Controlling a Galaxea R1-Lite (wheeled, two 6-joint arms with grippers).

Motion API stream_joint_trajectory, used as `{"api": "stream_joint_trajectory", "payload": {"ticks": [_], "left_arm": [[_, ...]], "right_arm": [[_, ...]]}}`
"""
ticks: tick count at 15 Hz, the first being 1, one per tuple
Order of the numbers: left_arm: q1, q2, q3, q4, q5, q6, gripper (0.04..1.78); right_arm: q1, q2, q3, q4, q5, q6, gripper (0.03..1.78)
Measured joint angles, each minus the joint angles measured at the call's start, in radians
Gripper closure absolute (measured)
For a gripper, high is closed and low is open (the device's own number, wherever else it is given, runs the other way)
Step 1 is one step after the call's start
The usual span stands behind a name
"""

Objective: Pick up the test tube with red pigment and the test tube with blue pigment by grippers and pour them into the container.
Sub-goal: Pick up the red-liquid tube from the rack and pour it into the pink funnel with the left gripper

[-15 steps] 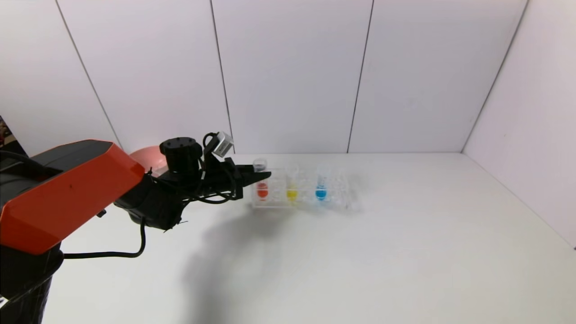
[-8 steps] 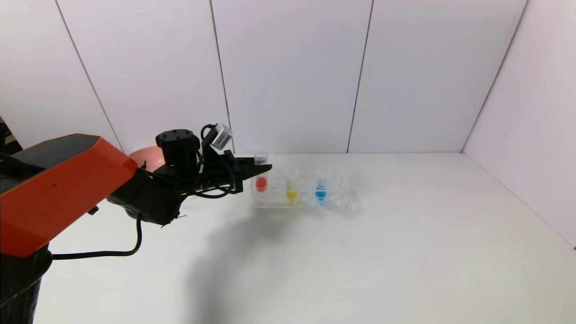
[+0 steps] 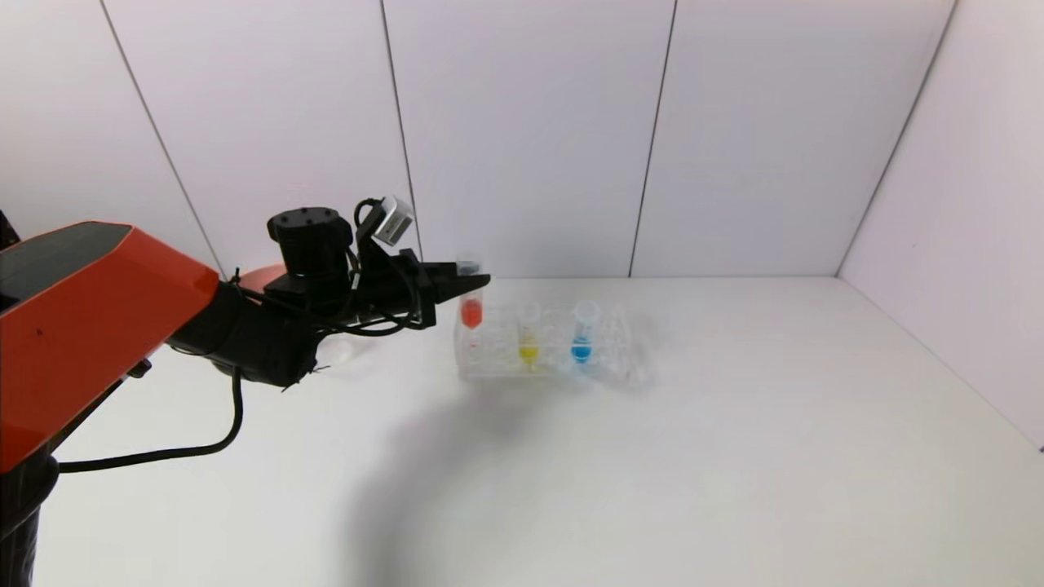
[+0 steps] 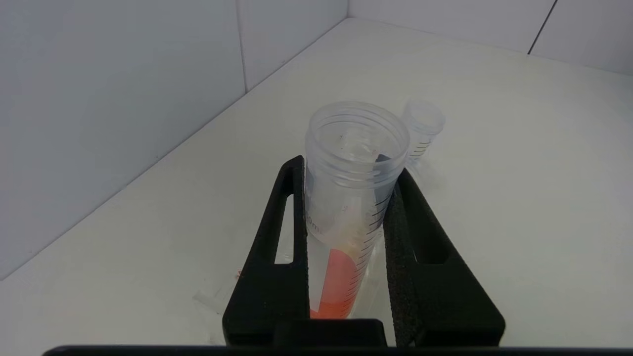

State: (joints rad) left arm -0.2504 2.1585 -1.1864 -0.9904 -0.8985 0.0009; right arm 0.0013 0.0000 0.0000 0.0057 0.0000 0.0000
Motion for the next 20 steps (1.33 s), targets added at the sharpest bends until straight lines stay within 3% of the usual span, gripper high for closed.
{"api": "stream_joint_trajectory", "payload": {"ticks": [5, 8, 16, 20], "left_arm": [[0.0, -0.063, -0.008, 0.095, 0.04, 0.004, 1.37], [0.0, -0.112, -0.017, 0.186, 0.161, 0.009, 1.37], [-0.001, -0.24, 0.0, 0.266, 0.546, 0.008, 1.37], [0.011, -0.295, 0.017, 0.289, 0.627, 0.003, 1.37]], "right_arm": [[0.0, 0.0, 0.0, 0.0, 0.0, 0.0, 0.04], [0.0, 0.0, 0.0, 0.0, 0.0, 0.0, 0.04], [0.0, 0.0, 0.0, 0.0, 0.0, 0.0, 0.04], [0.0, 0.0, 0.0, 0.0, 0.0, 0.0, 0.04]]}}
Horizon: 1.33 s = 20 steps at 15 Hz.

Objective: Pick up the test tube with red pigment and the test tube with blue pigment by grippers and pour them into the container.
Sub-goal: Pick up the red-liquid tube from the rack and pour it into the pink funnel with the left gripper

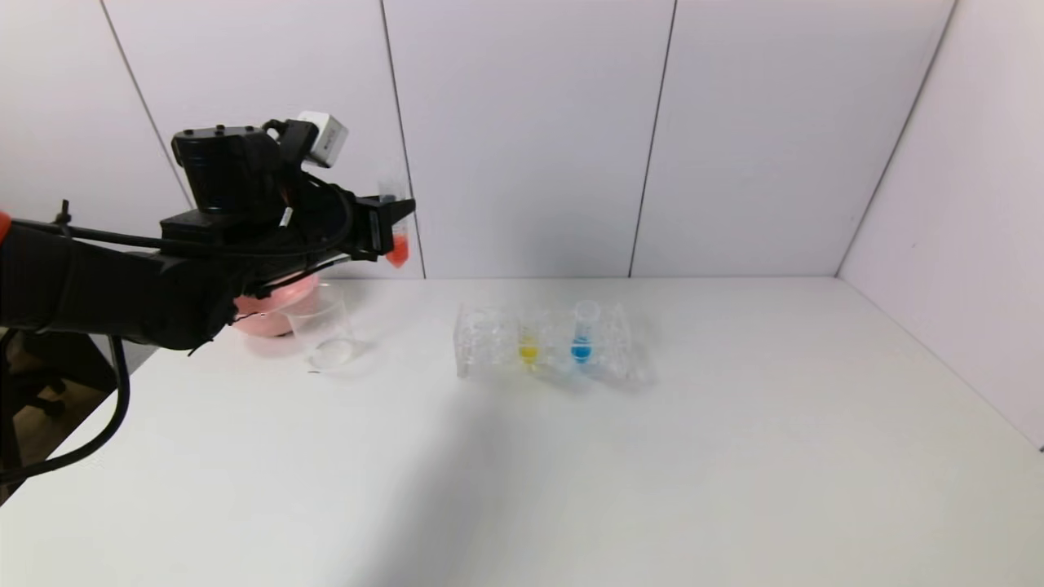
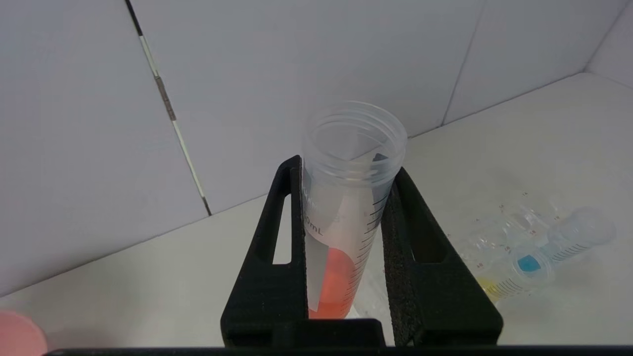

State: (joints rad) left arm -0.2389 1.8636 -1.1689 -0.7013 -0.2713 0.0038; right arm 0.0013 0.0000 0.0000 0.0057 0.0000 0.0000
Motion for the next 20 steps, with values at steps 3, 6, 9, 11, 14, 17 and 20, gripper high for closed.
{"api": "stream_joint_trajectory", "payload": {"ticks": [3, 6, 9, 11, 14, 17, 20], "left_arm": [[0.021, -0.056, 0.028, 0.029, 0.003, -0.005, 1.37], [0.071, -0.098, 0.059, 0.029, 0.003, -0.006, 1.37], [0.139, -0.136, 0.091, 0.029, 0.0, -0.007, 1.37], [0.178, -0.151, 0.101, 0.03, -0.002, -0.009, 1.37], [0.24, -0.164, 0.112, 0.031, -0.01, -0.027, 1.37], [0.309, -0.164, 0.114, 0.031, -0.026, -0.057, 1.37], [0.374, -0.161, 0.115, 0.029, -0.077, -0.08, 1.37]], "right_arm": [[0.0, 0.0, 0.0, 0.0, 0.0, 0.0, 0.04], [0.0, 0.0, 0.0, 0.0, 0.0, 0.0, 0.04], [0.0, 0.0, 0.0, 0.0, 0.0, 0.0, 0.04], [0.0, 0.0, 0.0, 0.0, 0.0, 0.0, 0.04], [0.0, 0.0, 0.0, 0.0, 0.0, 0.0, 0.04], [0.0, 0.0, 0.0, 0.0, 0.0, 0.0, 0.04], [0.0, 0.0, 0.0, 0.0, 0.0, 0.0, 0.04]]}}
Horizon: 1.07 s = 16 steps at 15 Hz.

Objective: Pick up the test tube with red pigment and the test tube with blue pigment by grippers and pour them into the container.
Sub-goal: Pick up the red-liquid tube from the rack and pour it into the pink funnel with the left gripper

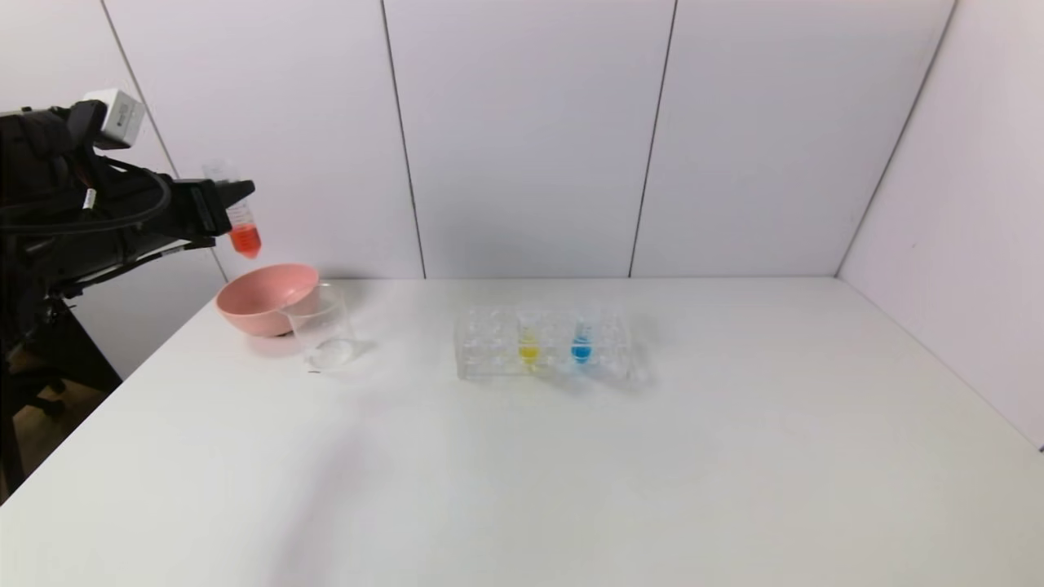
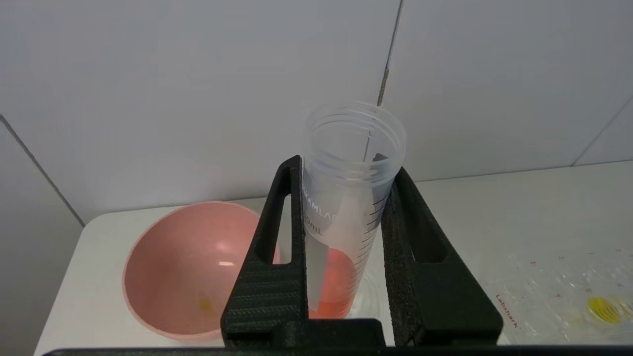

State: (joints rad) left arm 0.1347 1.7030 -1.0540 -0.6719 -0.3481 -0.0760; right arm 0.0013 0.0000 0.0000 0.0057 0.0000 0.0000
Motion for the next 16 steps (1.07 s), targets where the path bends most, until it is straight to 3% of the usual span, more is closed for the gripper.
{"api": "stream_joint_trajectory", "payload": {"ticks": [5, 16], "left_arm": [[0.072, 0.013, -0.002, -0.003, -0.062, -0.023, 1.37], [0.075, 0.071, -0.01, -0.001, -0.105, -0.002, 1.37]], "right_arm": [[0.0, 0.0, 0.0, 0.0, 0.0, 0.0, 0.04], [0.0, 0.0, 0.0, 0.0, 0.0, 0.0, 0.04]]}}
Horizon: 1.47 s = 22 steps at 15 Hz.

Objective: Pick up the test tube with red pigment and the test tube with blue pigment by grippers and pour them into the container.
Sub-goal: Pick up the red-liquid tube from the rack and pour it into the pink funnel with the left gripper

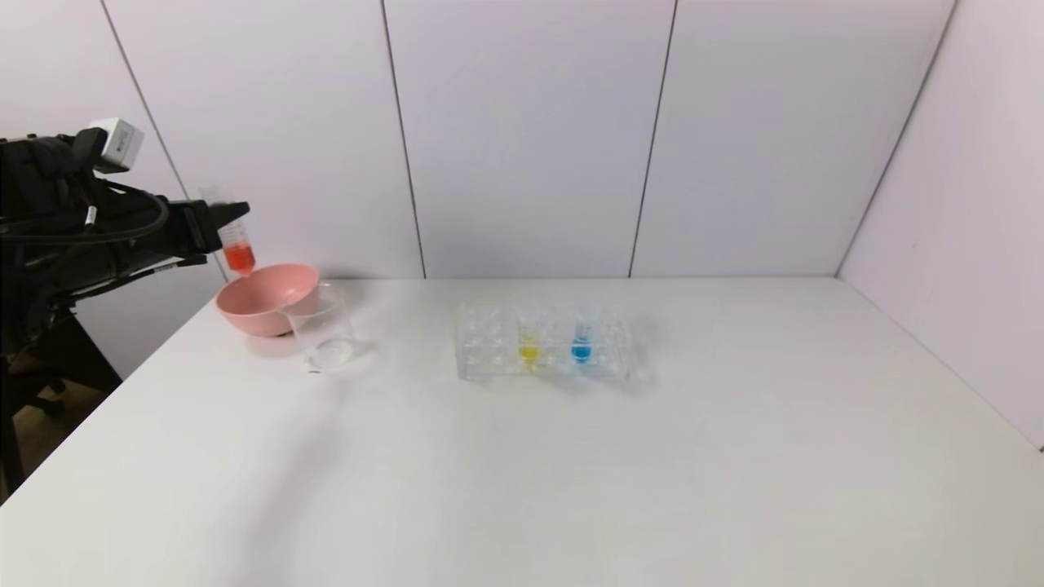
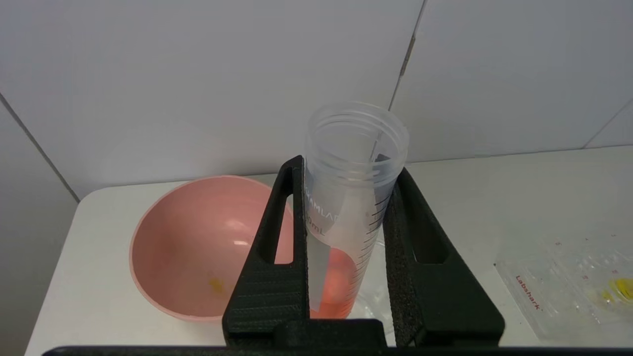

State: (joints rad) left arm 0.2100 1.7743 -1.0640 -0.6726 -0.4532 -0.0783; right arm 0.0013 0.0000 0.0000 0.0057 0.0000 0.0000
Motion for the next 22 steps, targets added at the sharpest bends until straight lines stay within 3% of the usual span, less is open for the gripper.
{"api": "stream_joint_trajectory", "payload": {"ticks": [9, 14, 22], "left_arm": [[-0.004, 0.005, -0.004, 0.074, -0.073, 0.081, 1.37], [-0.005, 0.01, -0.034, 0.141, -0.083, 0.206, 1.37], [-0.023, 0.045, -0.069, 0.19, -0.114, 0.234, 1.37]], "right_arm": [[0.0, 0.0, 0.0, 0.0, 0.0, 0.0, 0.04], [0.0, 0.0, 0.0, 0.0, 0.0, 0.0, 0.04], [0.0, 0.0, 0.0, 0.0, 0.0, 0.0, 0.04]]}}
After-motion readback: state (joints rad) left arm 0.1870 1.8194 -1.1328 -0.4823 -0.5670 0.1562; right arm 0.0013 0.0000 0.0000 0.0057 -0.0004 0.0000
